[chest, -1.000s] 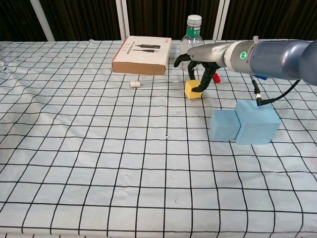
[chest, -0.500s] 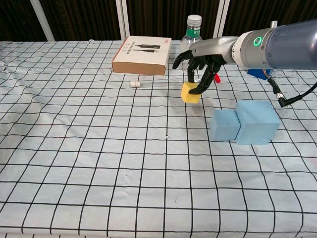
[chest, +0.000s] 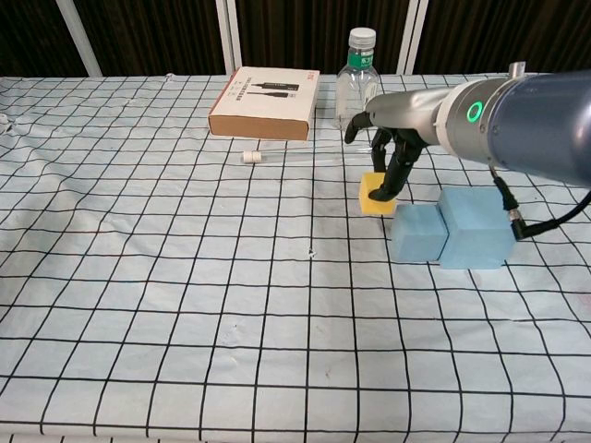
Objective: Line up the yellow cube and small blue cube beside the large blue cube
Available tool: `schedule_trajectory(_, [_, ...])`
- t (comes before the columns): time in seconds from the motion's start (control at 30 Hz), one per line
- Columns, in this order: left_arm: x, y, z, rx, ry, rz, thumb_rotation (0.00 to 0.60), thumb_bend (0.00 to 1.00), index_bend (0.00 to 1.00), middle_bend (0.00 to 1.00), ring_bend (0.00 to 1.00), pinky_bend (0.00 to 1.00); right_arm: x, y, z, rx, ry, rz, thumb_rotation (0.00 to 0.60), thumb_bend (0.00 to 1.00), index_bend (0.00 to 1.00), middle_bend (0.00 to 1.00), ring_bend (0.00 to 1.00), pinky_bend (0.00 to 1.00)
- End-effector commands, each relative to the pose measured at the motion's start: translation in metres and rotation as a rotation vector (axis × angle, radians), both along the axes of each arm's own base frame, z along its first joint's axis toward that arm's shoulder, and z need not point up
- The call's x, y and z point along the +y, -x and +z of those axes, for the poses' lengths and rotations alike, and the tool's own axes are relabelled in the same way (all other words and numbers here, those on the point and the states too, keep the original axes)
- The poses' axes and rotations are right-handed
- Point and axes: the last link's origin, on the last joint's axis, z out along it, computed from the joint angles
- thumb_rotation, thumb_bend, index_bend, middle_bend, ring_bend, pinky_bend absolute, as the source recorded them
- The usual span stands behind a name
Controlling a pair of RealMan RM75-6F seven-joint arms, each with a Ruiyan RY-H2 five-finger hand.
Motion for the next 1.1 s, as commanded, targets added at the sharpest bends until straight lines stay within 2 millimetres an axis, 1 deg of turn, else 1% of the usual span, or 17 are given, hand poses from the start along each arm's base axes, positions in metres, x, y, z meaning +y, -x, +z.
schedule_trajectory(0.03, [0.000, 0.000, 0.000, 0.000, 0.000, -0.001, 0.600, 0.11, 0.18, 0.07, 0.00, 0.00, 0.015, -0.003, -0.013, 0.030, -0.020, -0.027, 0.600, 0.26, 0.14, 0.46, 0.05, 0.13])
schedule_trajectory(0.13, [0.000, -0.001, 0.000, -0.004, 0.003, -0.004, 0.600, 0.11, 0.18, 0.07, 0.00, 0.00, 0.021, -0.008, -0.021, -0.001, -0.022, -0.033, 0.600, 0.26, 0.14, 0.46, 0.05, 0.12])
schedule_trajectory(0.23, [-0.001, -0.001, 0.000, -0.006, 0.006, -0.004, 0.600, 0.11, 0.18, 0.07, 0.00, 0.00, 0.023, -0.011, -0.025, -0.017, -0.016, -0.022, 0.600, 0.26, 0.14, 0.46, 0.05, 0.13])
schedule_trajectory(0.4, [-0.001, -0.001, 0.000, -0.008, 0.008, -0.006, 0.600, 0.11, 0.18, 0.07, 0.00, 0.00, 0.024, -0.010, -0.036, -0.029, 0.011, -0.001, 0.600, 0.26, 0.14, 0.46, 0.05, 0.13])
schedule_trajectory(0.63, [-0.001, -0.001, 0.000, -0.007, 0.003, -0.003, 0.600, 0.11, 0.18, 0.07, 0.00, 0.00, 0.020, -0.002, -0.039, -0.026, 0.057, 0.024, 0.600, 0.26, 0.14, 0.46, 0.05, 0.13])
schedule_trajectory(0.8, [-0.002, 0.000, 0.001, 0.000, -0.002, -0.001, 0.600, 0.11, 0.18, 0.07, 0.00, 0.00, 0.020, 0.004, -0.041, -0.027, 0.052, 0.010, 0.600, 0.26, 0.14, 0.47, 0.05, 0.12])
schedule_trajectory(1.1, [-0.002, 0.000, 0.001, 0.003, -0.006, 0.000, 0.600, 0.11, 0.18, 0.07, 0.00, 0.00, 0.023, 0.008, -0.040, -0.038, 0.049, 0.013, 0.600, 0.26, 0.14, 0.47, 0.05, 0.13])
